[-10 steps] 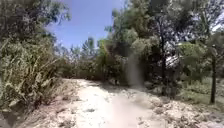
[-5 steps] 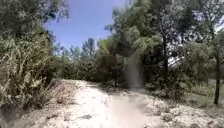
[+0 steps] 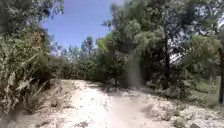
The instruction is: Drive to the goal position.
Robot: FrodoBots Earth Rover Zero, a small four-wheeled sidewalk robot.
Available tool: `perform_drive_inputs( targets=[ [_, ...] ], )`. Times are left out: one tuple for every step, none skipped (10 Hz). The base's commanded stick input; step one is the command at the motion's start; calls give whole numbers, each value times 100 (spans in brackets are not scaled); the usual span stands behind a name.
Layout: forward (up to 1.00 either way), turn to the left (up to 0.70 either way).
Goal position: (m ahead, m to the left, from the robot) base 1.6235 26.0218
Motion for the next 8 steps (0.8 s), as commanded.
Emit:
perform_drive_inputs(
  targets=[
    [45,2],
    [45,2],
    [45,2],
    [45,2],
    [45,2],
    [45,2],
    [45,2],
    [45,2]
  ],
)
